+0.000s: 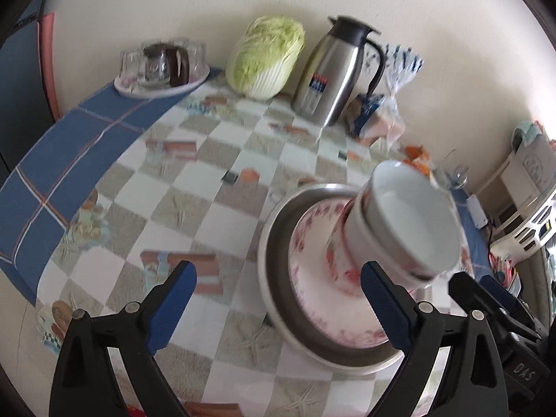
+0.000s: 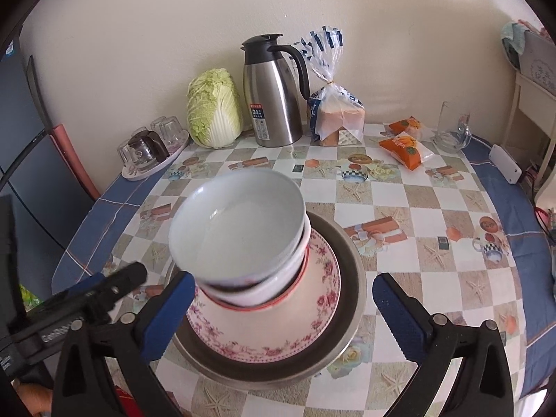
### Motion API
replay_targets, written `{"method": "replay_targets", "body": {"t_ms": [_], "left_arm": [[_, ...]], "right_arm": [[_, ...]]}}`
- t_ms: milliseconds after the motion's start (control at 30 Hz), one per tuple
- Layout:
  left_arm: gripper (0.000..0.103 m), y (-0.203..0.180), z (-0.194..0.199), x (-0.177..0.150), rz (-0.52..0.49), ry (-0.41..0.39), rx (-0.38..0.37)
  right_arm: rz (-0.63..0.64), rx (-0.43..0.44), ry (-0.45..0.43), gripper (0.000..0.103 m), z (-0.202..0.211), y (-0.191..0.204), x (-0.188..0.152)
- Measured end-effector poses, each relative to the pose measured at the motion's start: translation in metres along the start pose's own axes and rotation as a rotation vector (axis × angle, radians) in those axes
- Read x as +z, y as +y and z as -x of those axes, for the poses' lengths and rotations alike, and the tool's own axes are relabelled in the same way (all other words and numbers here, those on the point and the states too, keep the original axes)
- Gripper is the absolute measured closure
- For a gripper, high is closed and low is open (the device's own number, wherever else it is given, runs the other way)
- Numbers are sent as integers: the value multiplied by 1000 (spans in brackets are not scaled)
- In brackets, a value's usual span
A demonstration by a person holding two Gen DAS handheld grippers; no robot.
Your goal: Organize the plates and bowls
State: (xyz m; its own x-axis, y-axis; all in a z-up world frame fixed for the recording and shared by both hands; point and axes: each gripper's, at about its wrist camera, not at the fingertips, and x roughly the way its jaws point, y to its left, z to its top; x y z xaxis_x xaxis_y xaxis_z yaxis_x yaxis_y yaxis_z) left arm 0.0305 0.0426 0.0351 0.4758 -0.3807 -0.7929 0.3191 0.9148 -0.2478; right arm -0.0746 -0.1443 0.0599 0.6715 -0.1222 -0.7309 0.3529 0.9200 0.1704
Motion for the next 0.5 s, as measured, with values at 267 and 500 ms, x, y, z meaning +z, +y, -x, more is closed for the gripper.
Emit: {"method": "replay_targets", "body": {"t_ms": [267,500], "left_arm": [[7,18,-4,-3,62,6,7],[7,2,-9,-5,-76,-9,113]], "right_arm": [[1,-34,54,0,-13,-9,-14],[13,-45,90,0,-22,-16,-18]]}}
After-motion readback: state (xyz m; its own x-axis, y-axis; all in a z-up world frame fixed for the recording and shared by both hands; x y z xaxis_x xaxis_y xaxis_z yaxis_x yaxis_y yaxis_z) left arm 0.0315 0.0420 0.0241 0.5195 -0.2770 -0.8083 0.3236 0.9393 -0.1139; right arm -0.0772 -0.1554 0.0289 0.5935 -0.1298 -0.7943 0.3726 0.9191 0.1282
